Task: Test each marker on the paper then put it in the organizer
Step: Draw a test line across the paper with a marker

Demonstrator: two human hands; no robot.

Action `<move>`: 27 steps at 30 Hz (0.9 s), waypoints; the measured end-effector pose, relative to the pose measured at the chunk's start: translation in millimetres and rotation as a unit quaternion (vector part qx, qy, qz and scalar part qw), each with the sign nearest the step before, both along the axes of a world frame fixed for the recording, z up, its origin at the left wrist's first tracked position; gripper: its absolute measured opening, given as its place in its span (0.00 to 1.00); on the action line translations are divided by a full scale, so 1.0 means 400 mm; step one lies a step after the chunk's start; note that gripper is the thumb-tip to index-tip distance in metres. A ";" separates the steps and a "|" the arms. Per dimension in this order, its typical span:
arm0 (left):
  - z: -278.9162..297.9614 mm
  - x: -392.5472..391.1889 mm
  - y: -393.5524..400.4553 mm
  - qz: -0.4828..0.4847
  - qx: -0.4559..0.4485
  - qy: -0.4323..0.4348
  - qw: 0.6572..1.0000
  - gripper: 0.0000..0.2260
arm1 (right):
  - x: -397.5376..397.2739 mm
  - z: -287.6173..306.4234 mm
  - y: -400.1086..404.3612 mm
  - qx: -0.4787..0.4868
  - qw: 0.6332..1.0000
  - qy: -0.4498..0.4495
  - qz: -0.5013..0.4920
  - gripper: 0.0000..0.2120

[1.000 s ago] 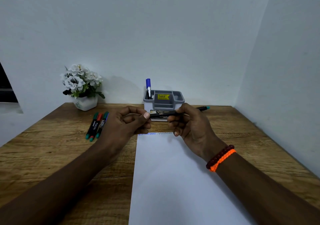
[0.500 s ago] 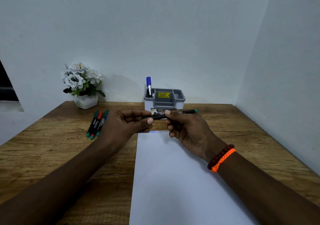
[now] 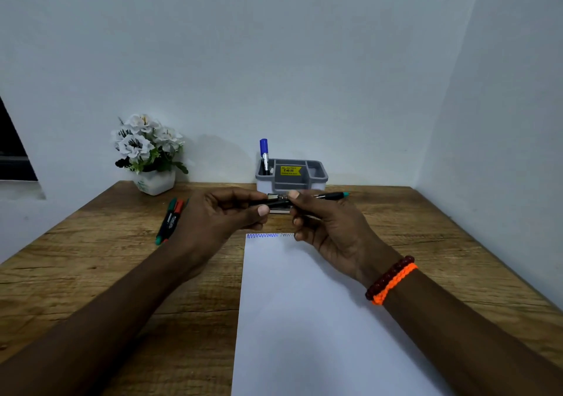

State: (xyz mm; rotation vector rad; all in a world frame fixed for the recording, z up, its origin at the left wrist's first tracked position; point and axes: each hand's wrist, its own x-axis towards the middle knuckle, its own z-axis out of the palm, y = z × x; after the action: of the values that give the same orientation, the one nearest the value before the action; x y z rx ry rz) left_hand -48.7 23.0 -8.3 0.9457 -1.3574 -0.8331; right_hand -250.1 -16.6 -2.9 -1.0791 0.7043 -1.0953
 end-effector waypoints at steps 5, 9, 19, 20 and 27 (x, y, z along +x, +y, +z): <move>0.011 0.016 -0.004 -0.048 0.029 0.034 0.998 0.13 | -0.034 0.021 -0.013 -0.033 0.999 0.028 0.025 0.03; 0.011 0.019 -0.012 -0.059 0.047 0.095 0.993 0.16 | -0.050 0.032 -0.012 -0.046 0.995 0.058 0.068 0.03; -0.004 0.024 -0.023 0.010 0.066 0.142 0.988 0.16 | -0.022 0.035 0.023 -0.111 0.956 0.260 0.084 0.07; -0.006 0.020 -0.024 0.017 0.064 0.135 0.989 0.16 | -0.014 0.040 0.031 -0.112 0.951 0.275 0.087 0.09; -0.018 0.003 -0.018 0.079 -0.005 -0.052 0.995 0.08 | 0.007 0.067 0.049 -0.139 0.951 0.267 0.075 0.49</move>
State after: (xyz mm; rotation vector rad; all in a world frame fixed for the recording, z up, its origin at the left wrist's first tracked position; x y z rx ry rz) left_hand -47.5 15.6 -15.6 1.0878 -1.3547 -0.6635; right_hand -247.4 2.9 23.9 -1.6786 0.8886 -0.7850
